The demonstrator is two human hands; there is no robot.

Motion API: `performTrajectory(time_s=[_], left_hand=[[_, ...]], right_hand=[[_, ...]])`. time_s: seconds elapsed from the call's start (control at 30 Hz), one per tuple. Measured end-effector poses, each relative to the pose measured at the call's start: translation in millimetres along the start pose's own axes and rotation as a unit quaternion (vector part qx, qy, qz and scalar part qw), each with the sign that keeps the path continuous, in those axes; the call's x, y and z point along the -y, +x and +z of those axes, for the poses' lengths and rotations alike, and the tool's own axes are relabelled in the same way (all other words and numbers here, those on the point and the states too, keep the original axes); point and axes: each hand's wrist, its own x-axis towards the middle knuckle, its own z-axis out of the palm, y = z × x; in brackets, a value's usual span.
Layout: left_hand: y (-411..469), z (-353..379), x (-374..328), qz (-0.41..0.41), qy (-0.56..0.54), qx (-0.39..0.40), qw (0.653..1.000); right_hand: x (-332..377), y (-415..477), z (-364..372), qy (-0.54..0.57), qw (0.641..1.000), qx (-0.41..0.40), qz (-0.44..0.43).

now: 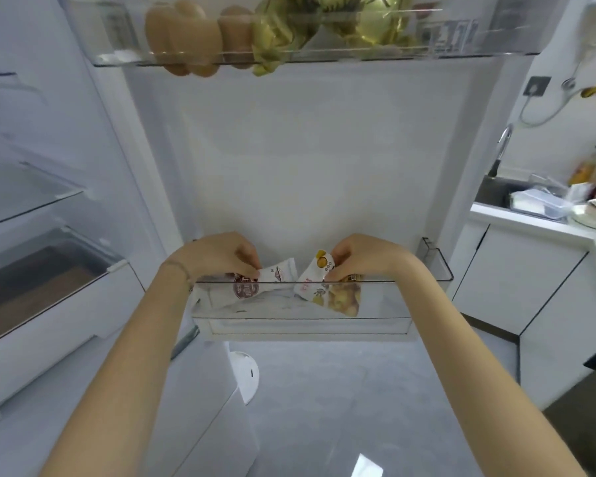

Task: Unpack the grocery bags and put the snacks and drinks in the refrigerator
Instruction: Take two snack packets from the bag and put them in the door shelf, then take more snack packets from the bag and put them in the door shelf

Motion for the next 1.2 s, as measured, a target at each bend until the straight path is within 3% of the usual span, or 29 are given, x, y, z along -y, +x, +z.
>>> performTrajectory(time_s=[0.1, 0.2, 0.3, 0.4, 0.6, 0.73, 0.83, 0.93, 1.2], left_hand=[[0, 4, -2, 0.002, 0.058, 0.007, 0.998], [2, 11, -8, 0.018, 0.044, -0.065, 0.997], [6, 22, -32, 0.092, -0.029, -0.158, 0.983], [9, 34, -70, 0.170, -0.066, -0.207, 0.961], [22, 70, -150, 0.227, 0.016, -0.267, 0.936], [29, 100, -212, 0.337, 0.050, -0.355, 0.871], [33, 129, -260, 0.364, 0.053, -0.397, 0.841], [43, 166, -311, 0.376, 0.081, -0.381, 0.841], [105, 281, -433, 0.371, 0.125, -0.250, 0.885]], right_hand=[[2, -4, 1, 0.002, 1.000, -0.029, 0.011], [2, -11, 4, 0.030, 0.994, -0.108, 0.010], [-2, -30, 4, 0.062, 0.971, -0.232, -0.015], [-12, -59, -3, 0.022, 0.942, -0.333, -0.021], [-55, -114, -28, -0.033, 0.921, -0.388, -0.023], [-102, -162, -41, -0.071, 0.901, -0.427, -0.029], [-151, -198, -53, -0.117, 0.893, -0.435, 0.024], [-204, -234, -63, -0.144, 0.890, -0.423, 0.090], [-331, -329, -85, -0.128, 0.873, -0.409, 0.232]])
